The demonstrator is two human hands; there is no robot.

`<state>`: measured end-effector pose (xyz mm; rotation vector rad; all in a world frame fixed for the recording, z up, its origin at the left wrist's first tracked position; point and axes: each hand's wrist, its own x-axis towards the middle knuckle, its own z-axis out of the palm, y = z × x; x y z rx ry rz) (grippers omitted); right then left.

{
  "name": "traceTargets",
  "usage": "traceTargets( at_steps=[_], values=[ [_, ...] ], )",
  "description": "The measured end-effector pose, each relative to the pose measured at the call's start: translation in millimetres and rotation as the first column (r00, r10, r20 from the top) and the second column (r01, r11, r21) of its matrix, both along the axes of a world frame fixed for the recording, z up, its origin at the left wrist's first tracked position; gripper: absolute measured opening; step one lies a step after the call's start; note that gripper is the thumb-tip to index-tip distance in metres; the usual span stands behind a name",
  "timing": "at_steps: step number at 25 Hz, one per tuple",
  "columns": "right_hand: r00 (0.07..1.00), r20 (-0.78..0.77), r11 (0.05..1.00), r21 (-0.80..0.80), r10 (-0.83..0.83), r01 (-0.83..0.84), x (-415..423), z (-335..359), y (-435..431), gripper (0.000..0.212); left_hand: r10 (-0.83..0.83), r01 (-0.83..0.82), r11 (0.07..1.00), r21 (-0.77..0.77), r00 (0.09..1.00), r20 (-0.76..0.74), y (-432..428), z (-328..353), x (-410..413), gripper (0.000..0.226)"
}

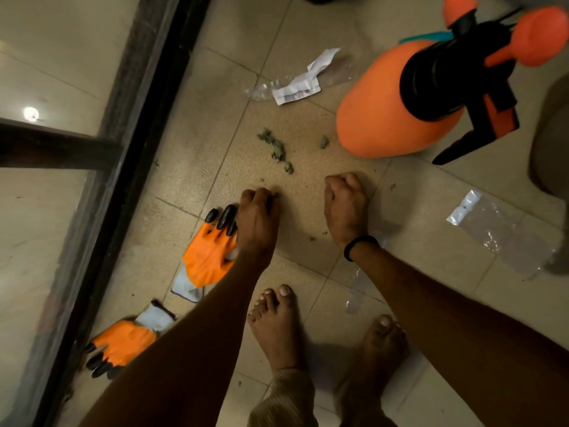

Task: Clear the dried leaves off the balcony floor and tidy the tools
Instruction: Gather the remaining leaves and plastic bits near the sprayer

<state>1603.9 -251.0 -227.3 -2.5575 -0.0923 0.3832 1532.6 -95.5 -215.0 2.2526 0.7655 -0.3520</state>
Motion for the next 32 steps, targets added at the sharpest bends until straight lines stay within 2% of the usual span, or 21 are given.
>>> traceTargets(
  at_steps=[4,7,9,11,13,14,16,19,21,24,26,28,30,32],
  values=[
    [0.994,0.085,0.998,0.027,-0.063,0.061,32.1,0.2,21.2,0.027,0.292,-0.294,0.955,0.028,0.955,0.047,-2.1,2.9,23.0,0.013],
    [1.0,-0.001,0.999,-0.04,0.017,-0.017,40.8,-1.5,44.7,0.051,0.336,-0.344,0.936,0.074,0.936,0.105,8.7,-3.2,46.5,0.009],
    [0.996,0.007,0.995,-0.058,0.086,-0.086,40.9,-3.2,54.0,0.064,0.207,-0.219,0.97,0.103,0.971,0.117,16.7,-6.8,60.8,0.018],
    [0.982,-0.019,0.98,-0.069,0.188,-0.189,40.4,-5.9,55.9,0.068,-0.016,0.009,0.995,0.1,0.997,0.076,22.8,-5.5,71.9,0.047],
    [0.957,-0.034,0.948,-0.131,0.288,-0.29,40.5,-6.5,53.0,0.057,-0.182,0.182,0.982,0.056,0.983,0.001,29.6,-1.9,83.2,0.077],
    [0.949,-0.007,0.937,-0.153,0.316,-0.313,39.5,-6.5,50.5,0.049,-0.25,0.25,0.967,0.057,0.968,-0.017,32.4,-0.4,87.6,0.081],
    [0.935,0.063,0.931,-0.14,0.348,-0.337,35.1,-8.7,44.2,0.031,-0.38,0.377,0.915,0.144,0.925,-0.006,35.2,-2.4,90.1,0.082],
    [0.918,0.116,0.924,-0.107,0.378,-0.367,25.0,-13.0,34.5,0.015,-0.45,0.435,0.863,0.256,0.893,0.003,38.5,-14.7,84.8,0.066],
    [0.946,0.12,0.953,-0.074,0.301,-0.294,22.5,-9.1,32.9,0.013,-0.436,0.417,0.863,0.284,0.9,0.004,37.7,-19.6,78.7,0.053],
    [0.972,0.166,0.986,-0.004,0.167,-0.169,33.9,-1.6,37.3,0.01,-0.44,0.397,0.869,0.296,0.893,0.092,25.9,-18.1,70.7,0.029],
    [0.976,0.136,0.985,-0.027,0.171,-0.169,48.8,2.1,44.9,0.024,-0.341,0.303,0.925,0.23,0.928,0.147,13.6,-16.1,64.6,0.016],
    [0.969,0.06,0.965,-0.115,0.242,-0.234,62.2,2.9,52.4,0.044,-0.087,0.071,0.992,0.108,0.985,0.147,2.8,-16.1,58.9,0.006],
    [0.953,0.024,0.937,-0.191,0.302,-0.292,69.3,2.0,55.3,0.051,0.137,-0.144,0.989,0.044,0.981,0.137,-5.9,-15.9,52.9,0.002],
    [0.939,0.018,0.922,-0.197,0.343,-0.333,71.9,-0.4,52.5,0.053,0.282,-0.283,0.959,-0.014,0.949,0.142,-9.3,-10.6,43.5,0.01]
  ],
)
